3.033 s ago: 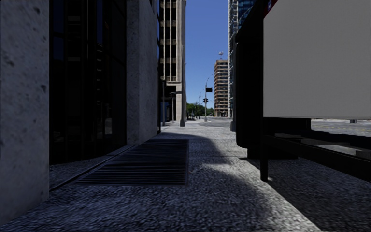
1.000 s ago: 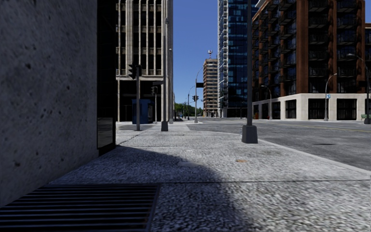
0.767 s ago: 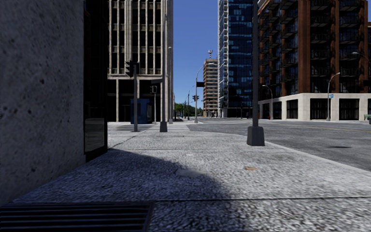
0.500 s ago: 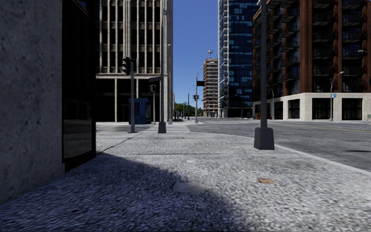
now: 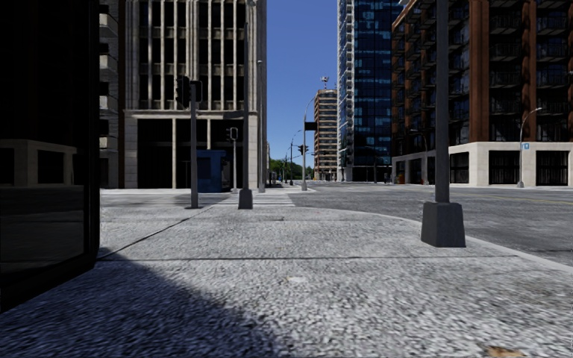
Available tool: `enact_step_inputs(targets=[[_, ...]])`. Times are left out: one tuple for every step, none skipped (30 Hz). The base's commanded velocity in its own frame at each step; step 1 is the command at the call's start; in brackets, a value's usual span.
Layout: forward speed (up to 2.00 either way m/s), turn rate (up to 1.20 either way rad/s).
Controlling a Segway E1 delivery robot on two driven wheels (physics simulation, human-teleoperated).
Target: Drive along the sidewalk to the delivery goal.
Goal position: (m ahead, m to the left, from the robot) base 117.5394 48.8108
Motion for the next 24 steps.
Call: enact_step_inputs(targets=[[2.0, 0.0], [2.0, 0.0], [2.0, 0.0], [2.0, 0.0], [2.0, 0.0], [2.0, 0.0], [2.0, 0.0], [2.0, 0.0], [2.0, 0.0], [2.0, 0.0], [2.0, 0.0], [2.0, 0.0], [2.0, 0.0], [2.0, 0.0], [2.0, 0.0], [2.0, 0.0], [2.0, 0.0], [2.0, 0.0], [2.0, 0.0], [2.0, 0.0], [2.0, 0.0], [2.0, 0.0], [2.0, 0.0], [2.0, 0.0]])
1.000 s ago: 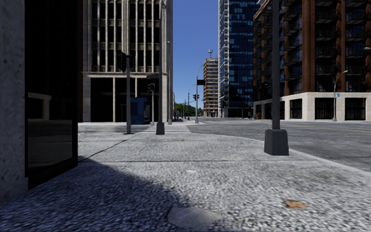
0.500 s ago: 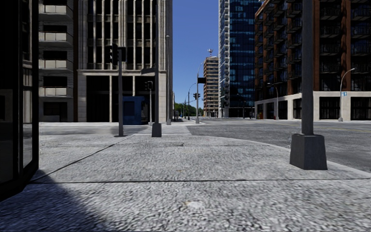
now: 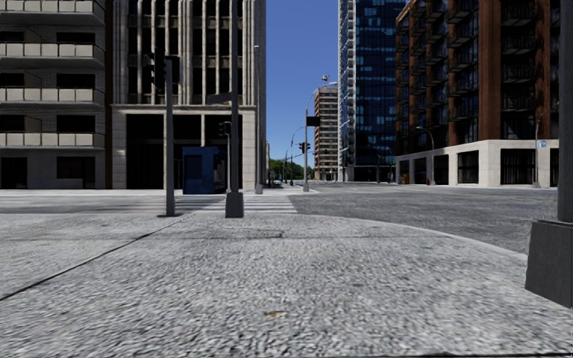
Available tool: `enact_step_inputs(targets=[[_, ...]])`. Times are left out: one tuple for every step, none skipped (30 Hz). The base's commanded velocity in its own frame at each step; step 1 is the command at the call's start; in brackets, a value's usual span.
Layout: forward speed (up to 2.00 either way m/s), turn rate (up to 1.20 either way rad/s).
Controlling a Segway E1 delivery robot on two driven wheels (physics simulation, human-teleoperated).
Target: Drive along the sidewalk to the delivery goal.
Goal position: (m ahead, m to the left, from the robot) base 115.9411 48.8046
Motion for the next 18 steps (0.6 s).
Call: enact_step_inputs(targets=[[2.0, 0.0], [2.0, 0.0], [2.0, 0.0], [2.0, 0.04], [2.0, 0.07], [2.0, 0.08], [2.0, 0.08], [2.0, 0.07], [2.0, 0.01], [2.0, 0.0], [2.0, 0.0], [2.0, 0.0], [2.0, 0.0], [2.0, 0.0], [2.0, 0.0], [2.0, 0.0], [2.0, 0.0], [2.0, 0.0]])
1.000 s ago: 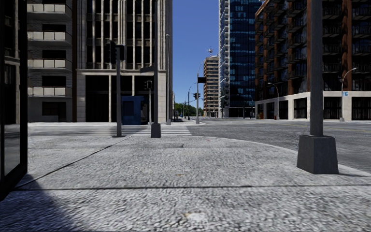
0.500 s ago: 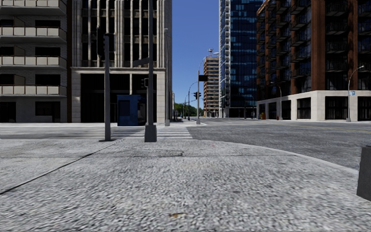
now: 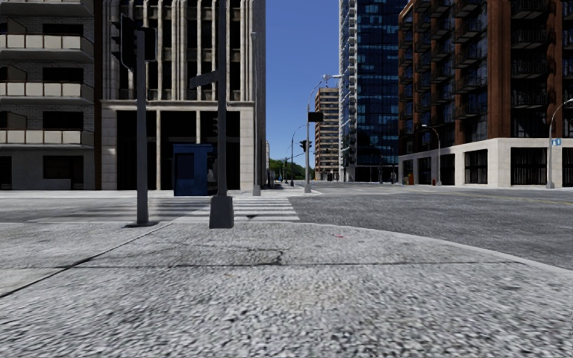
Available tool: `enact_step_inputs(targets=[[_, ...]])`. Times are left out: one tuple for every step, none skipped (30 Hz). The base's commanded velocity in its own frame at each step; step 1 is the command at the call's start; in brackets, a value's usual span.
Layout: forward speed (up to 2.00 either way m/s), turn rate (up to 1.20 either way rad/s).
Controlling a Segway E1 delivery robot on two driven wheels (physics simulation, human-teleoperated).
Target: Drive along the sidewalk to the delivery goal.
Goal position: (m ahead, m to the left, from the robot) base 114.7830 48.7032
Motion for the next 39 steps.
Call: enact_step_inputs(targets=[[2.0, 0.0], [2.0, 0.0], [2.0, 0.0], [2.0, 0.0], [2.0, 0.0], [2.0, 0.0], [2.0, 0.0], [2.0, 0.0], [2.0, 0.0], [2.0, 0.0], [2.0, 0.0], [2.0, 0.0], [2.0, 0.0], [2.0, 0.0], [2.0, 0.0], [2.0, 0.0], [2.0, 0.0], [2.0, 0.04], [2.0, 0.04], [2.0, 0.22], [2.0, 0.31], [2.0, 0.34], [2.0, 0.15], [2.0, 0.0], [2.0, 0.0], [2.0, 0.0], [2.0, 0.0], [2.0, 0.0], [2.0, 0.0], [2.0, 0.0], [2.0, 0.0], [2.0, 0.0], [2.0, 0.0], [2.0, 0.0], [2.0, 0.0], [2.0, 0.0], [2.0, 0.0], [2.0, 0.24], [2.0, 0.32]])
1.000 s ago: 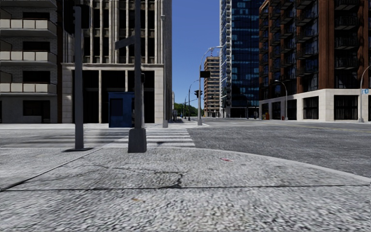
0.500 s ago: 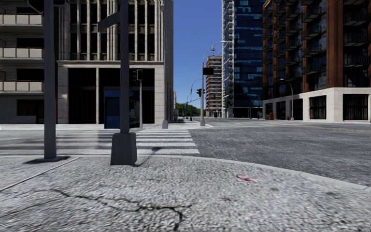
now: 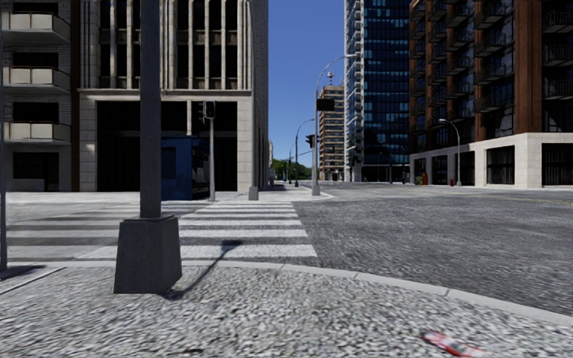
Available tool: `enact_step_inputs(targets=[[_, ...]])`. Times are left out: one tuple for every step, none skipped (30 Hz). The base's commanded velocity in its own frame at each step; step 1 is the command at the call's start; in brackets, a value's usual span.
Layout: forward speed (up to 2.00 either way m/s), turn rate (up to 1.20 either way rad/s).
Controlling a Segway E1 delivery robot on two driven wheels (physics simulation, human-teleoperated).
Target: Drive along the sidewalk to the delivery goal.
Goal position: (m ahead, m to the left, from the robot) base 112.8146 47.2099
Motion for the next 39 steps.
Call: enact_step_inputs(targets=[[2.0, 0.34], [2.0, 0.29], [2.0, 0.03], [2.0, 0.0], [2.0, 0.0], [2.0, 0.0], [2.0, 0.0], [2.0, 0.0], [2.0, 0.0], [2.0, 0.0], [2.0, 0.0], [2.0, 0.0], [2.0, 0.0], [2.0, 0.0], [2.0, 0.0], [2.0, 0.0], [2.0, 0.0], [2.0, 0.1], [2.0, 0.3], [2.0, 0.35], [2.0, 0.35], [2.0, 0.36], [2.0, 0.31], [2.0, 0.1], [2.0, 0.0], [2.0, 0.0], [2.0, 0.0], [2.0, 0.0], [2.0, 0.0], [2.0, 0.0], [2.0, 0.0], [2.0, 0.0], [2.0, 0.0], [2.0, 0.0], [2.0, 0.0], [2.0, 0.0], [2.0, 0.0], [2.0, 0.0], [2.0, 0.0]])
